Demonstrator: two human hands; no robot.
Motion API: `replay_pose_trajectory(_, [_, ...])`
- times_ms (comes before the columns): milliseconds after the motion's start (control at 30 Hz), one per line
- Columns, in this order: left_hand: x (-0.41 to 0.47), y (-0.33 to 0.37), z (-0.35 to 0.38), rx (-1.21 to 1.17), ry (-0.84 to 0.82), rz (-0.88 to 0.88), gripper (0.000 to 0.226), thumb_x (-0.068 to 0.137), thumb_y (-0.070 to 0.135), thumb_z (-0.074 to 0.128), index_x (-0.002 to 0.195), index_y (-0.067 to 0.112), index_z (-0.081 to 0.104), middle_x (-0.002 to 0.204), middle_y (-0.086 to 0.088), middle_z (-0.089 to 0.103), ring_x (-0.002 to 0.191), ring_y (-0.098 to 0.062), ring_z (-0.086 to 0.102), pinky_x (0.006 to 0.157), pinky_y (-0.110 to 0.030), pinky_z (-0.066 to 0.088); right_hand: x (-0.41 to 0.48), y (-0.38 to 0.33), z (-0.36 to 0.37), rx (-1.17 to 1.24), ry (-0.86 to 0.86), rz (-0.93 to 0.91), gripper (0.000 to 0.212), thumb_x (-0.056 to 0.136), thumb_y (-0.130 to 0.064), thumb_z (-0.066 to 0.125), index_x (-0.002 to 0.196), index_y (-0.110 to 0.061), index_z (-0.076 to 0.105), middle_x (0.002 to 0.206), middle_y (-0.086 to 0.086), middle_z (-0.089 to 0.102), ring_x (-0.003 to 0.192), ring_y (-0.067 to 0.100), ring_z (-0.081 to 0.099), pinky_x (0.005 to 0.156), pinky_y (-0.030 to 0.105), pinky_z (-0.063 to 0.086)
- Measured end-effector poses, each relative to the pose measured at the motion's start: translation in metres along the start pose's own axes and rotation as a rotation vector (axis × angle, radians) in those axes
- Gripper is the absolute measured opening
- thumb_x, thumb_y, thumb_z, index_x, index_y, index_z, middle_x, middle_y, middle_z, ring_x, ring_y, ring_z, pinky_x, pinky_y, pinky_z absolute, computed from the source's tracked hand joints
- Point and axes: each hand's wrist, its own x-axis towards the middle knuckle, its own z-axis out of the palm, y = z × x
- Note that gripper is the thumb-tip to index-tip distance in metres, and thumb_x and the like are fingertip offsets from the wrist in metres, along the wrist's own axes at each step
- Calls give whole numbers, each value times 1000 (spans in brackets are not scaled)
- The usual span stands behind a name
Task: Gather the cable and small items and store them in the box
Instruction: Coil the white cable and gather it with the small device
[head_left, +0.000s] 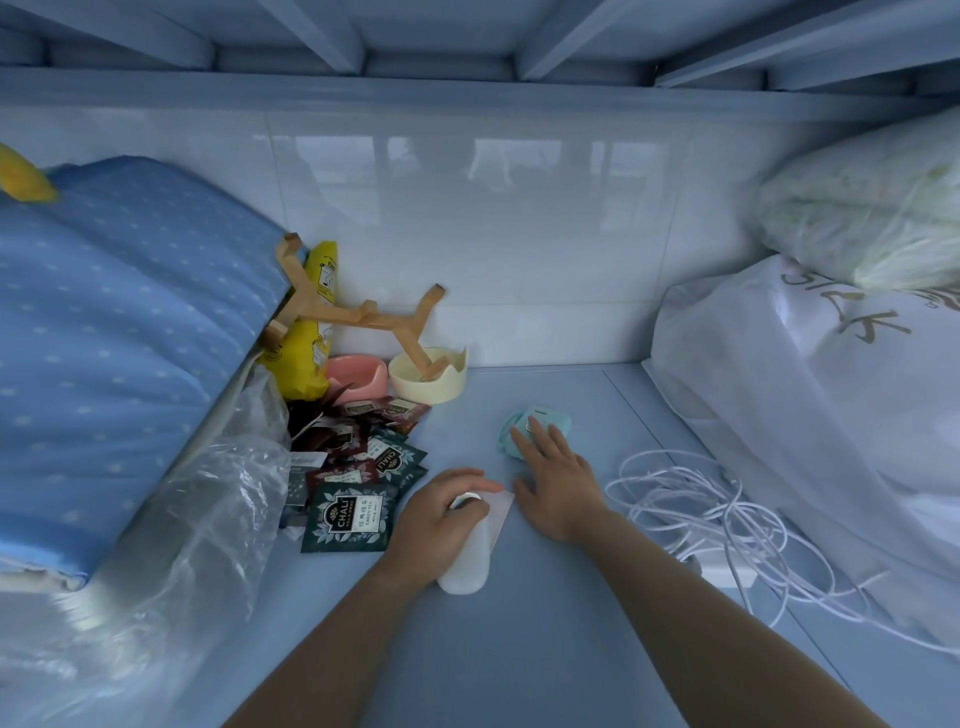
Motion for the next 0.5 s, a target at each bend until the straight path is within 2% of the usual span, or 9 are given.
replay_pose_trajectory(133, [0, -2, 0, 8, -4, -10, 27, 69, 27, 52, 82, 44, 68, 112, 12, 62, 108, 5, 52, 96, -20, 37, -3, 2, 0, 57, 31, -30, 54, 91, -27, 42, 143, -23, 26, 155, 0, 12, 142, 20, 5, 110, 39, 25])
replay_pose_trajectory(267, [1, -4, 1, 36, 8, -23, 27, 68, 28, 52, 80, 44, 69, 108, 18, 63, 104, 9, 52, 91, -14, 38, -17, 0, 2, 103, 107, -65, 48, 89, -21, 45, 137, -21, 38, 152, 1, 23, 140, 19, 13, 108, 37, 30])
replay_pose_trajectory(400, [2, -3, 1, 52, 17, -36, 27, 67, 27, 51, 82, 40, 69, 105, 17, 65, 104, 5, 54, 94, -22, 40, -29, -6, -6, 111, 204, -75, 41, 84, -19, 51, 124, -17, 52, 136, 6, 44, 128, 26, 33, 96, 39, 42])
replay_pose_trajectory(500, [0, -1, 0, 59, 6, -31, 28, 68, 26, 50, 83, 39, 69, 105, 15, 66, 105, 2, 55, 95, -25, 41, -35, -9, -9, 99, 249, -55, 39, 81, -22, 54, 120, -18, 55, 123, 6, 51, 116, 29, 41, 87, 42, 46])
